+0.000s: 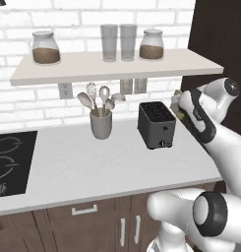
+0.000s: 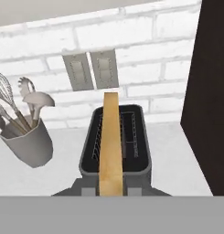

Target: Start the toaster. Once the lever pops up, take the bread to the plate on the dining counter.

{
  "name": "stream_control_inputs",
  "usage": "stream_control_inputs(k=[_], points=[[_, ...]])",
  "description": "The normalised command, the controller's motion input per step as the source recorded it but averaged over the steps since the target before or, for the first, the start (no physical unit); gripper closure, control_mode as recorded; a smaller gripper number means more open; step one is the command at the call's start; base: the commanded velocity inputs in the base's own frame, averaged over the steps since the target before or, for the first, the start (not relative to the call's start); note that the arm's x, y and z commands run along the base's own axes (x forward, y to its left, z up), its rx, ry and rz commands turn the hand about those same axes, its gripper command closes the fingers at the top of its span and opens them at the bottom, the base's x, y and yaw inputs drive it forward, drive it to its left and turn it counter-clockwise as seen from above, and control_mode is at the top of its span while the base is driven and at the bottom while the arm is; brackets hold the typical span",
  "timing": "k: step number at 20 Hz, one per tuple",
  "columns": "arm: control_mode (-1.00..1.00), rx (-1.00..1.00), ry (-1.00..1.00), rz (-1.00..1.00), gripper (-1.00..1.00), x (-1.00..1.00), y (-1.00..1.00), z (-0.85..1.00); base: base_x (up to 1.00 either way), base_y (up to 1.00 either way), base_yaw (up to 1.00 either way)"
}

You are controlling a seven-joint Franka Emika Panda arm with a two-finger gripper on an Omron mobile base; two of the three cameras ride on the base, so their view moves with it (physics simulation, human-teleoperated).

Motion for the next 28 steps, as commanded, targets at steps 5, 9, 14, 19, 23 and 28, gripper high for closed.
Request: stream_control_inputs(k=[5, 9, 14, 19, 23, 28], points=[[-1.00, 0.00, 0.11, 0.08, 1.00, -0.77, 0.03, 0.10, 0.00, 0.00, 0.00], [-1.00, -0.05, 0.00, 0.04, 1.00, -0.81, 0.16, 0.00, 0.00, 0.00, 0.00], [-1.00, -0.13, 0.00, 0.00, 1.00, -0.58, 0.42, 0.00, 0.00, 0.00, 0.00], [-1.00, -0.14, 0.05, 0.00, 1.00, -0.38, 0.49, 0.06, 0.00, 0.00, 0.00], [-1.00, -0.07, 0.01, 0.00, 1.00, -0.43, 0.23, 0.27, 0.00, 0.00, 0.00], [-1.00, 0.00, 0.00, 0.00, 1.00, -0.53, 0.00, 0.03, 0.00, 0.00, 0.00]])
